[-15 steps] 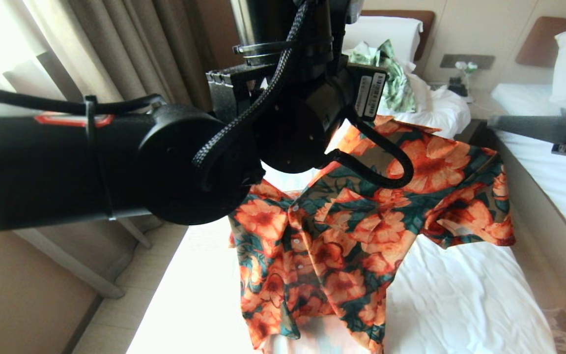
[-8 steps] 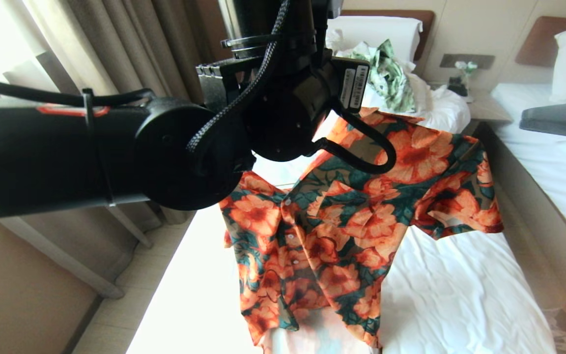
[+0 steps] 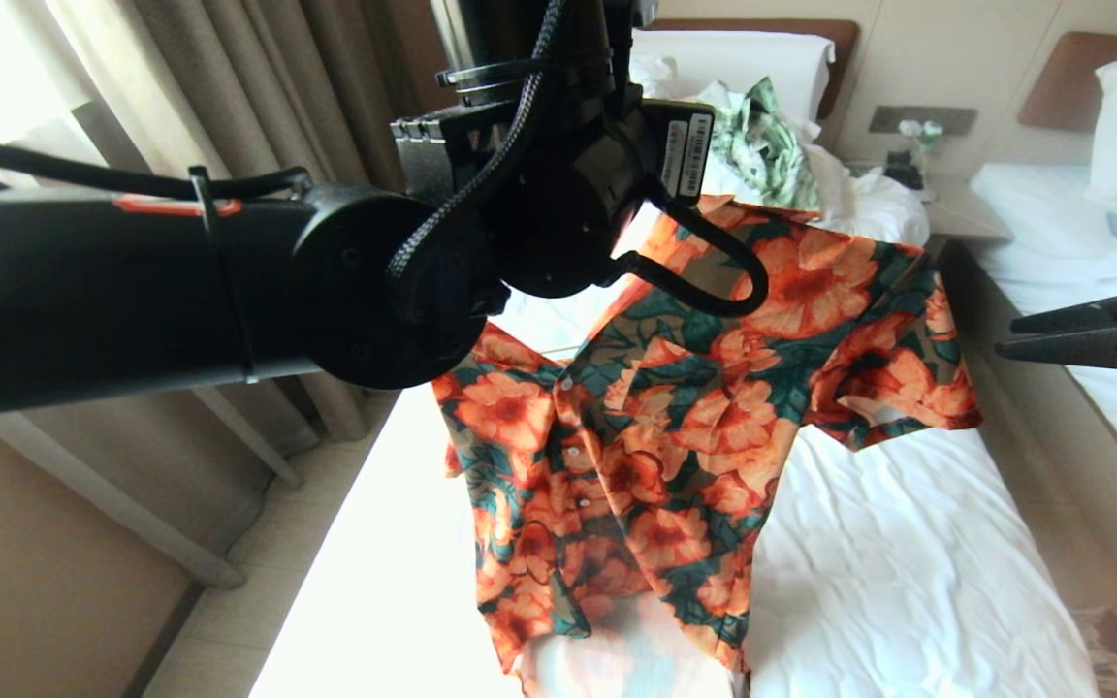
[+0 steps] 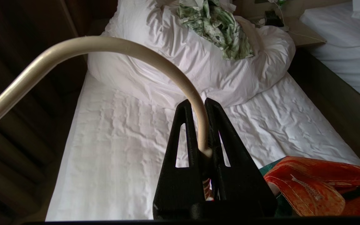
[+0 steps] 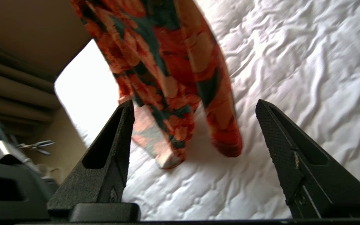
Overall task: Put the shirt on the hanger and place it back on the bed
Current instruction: Take the clothes hanger out of the clothes
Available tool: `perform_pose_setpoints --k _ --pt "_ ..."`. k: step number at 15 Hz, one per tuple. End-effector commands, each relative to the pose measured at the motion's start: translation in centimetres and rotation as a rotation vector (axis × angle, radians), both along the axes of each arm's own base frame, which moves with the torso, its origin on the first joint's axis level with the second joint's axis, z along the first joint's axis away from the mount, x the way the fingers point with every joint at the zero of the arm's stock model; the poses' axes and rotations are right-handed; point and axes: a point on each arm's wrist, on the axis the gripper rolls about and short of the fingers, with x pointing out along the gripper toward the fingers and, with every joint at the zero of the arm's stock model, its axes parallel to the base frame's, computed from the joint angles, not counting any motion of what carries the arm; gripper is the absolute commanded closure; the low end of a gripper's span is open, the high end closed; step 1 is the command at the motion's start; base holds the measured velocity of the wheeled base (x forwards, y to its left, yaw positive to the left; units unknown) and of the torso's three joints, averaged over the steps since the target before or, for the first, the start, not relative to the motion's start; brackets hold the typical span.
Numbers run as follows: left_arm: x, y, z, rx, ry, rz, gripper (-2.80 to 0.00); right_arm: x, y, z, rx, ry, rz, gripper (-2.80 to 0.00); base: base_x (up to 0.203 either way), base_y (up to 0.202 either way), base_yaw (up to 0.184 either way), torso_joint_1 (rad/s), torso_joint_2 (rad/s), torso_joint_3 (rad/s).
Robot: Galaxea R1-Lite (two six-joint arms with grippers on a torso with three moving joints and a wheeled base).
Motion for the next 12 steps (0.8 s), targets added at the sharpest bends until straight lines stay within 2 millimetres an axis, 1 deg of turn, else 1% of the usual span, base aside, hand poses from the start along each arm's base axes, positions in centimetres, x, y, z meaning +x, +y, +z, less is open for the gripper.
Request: perform_pose_setpoints --k 1,3,5,8,10,11,12 --pt "0.2 0.0 -0.1 0.0 0.0 0.008 0.0 2.9 -0.5 -1.4 -0.015 -0.047 0.016 -2.8 0.0 0.0 0.0 0.0 0.0 0.0" --pt "0.2 0.0 -0.1 -0.001 -0.001 0.009 0.0 4.2 0.0 -1.9 -0.029 -0.092 0.055 -2.8 0.0 0.0 0.0 0.0 0.0 0.0" --pt "0.2 0.0 0.0 -0.002 -0.002 0.007 0.0 5.3 1.4 -2.2 -0.029 -0.121 0.12 -2.8 0.0 0.0 0.0 0.0 0.0 0.0" --pt "0.3 0.0 0.2 -0.006 -0.005 0.008 0.0 7.3 3.7 -3.3 -0.035 -0.158 0.206 -2.8 0.0 0.0 0.0 0.0 0.0 0.0" --pt "0.3 0.0 0.1 -0.006 -0.005 0.008 0.0 8.0 5.0 -3.8 -0.046 -0.172 0.25 -2.8 0.0 0.0 0.0 0.0 0.0 0.0" --pt "0.3 0.0 0.1 -0.006 -0.005 0.008 0.0 8.1 5.4 -3.9 -0.053 -0.177 0.262 0.0 0.0 0.0 0.0 0.0 0.0 0.0" --pt "0.3 0.0 0.1 -0.006 -0.005 0.008 0.0 8.1 5.6 -3.8 -0.052 -0.178 0.27 0.0 0.0 0.0 0.0 0.0 0.0 0.0"
